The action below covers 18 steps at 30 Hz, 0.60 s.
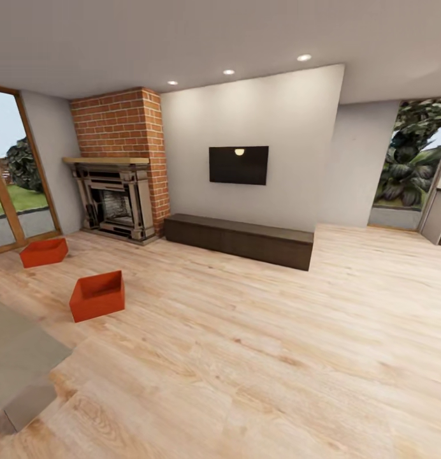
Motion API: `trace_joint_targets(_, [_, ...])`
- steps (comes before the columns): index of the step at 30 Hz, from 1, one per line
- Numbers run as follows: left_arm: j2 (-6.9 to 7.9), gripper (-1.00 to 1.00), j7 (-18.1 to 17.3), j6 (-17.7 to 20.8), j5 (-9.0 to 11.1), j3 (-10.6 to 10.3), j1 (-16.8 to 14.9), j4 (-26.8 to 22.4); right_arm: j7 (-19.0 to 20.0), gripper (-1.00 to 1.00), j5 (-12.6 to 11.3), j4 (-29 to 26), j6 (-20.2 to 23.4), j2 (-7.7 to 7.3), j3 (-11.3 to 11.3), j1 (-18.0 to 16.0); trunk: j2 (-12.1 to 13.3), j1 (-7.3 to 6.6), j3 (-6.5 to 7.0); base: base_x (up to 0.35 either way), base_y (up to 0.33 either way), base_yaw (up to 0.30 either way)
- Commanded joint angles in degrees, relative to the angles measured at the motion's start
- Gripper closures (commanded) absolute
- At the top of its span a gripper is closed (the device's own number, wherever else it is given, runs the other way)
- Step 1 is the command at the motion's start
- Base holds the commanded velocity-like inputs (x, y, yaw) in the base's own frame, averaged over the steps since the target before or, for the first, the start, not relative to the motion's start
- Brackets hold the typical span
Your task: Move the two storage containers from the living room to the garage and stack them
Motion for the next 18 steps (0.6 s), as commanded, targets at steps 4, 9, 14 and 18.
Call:
trace_joint_targets(4, [-0.01, -1.00, 0.1, 0.4, 0.6, 0.1, 0.0, -0.2, -0.1, -1.00, -0.2, 0.2, -0.3, 0.06, 0.4, -0.1, 0.0, 0.04, -0.05, 0.334, 0.000, 0.000])
trace_joint_targets(9, [-0.01, -1.00, 0.1, 0.5, 0.6, 0.1, 0.0, -0.2, -0.1, -1.00, -0.1, 0.2, -0.3, 0.07, 0.5, -0.1, 0.0, 0.04, -0.05, 0.334, 0.000, 0.000])
trace_joint_targets(14, [0.02, -1.00, 0.1, 0.5, 0.6, 0.1, 0.0, -0.2, -0.1, -1.00, -0.2, 0.2, -0.3, 0.07, 0.4, -0.1, 0.0, 0.04, -0.05, 0.334, 0.000, 0.000])
trace_joint_targets(18, [0.05, -1.00, 0.1, 0.5, 0.6, 0.1, 0.0, -0.2, -0.1, -1.00, -0.3, 0.2, -0.3, 0.07, 0.4, -0.1, 0.0, 0.04, -0.05, 0.334, 0.000, 0.000])
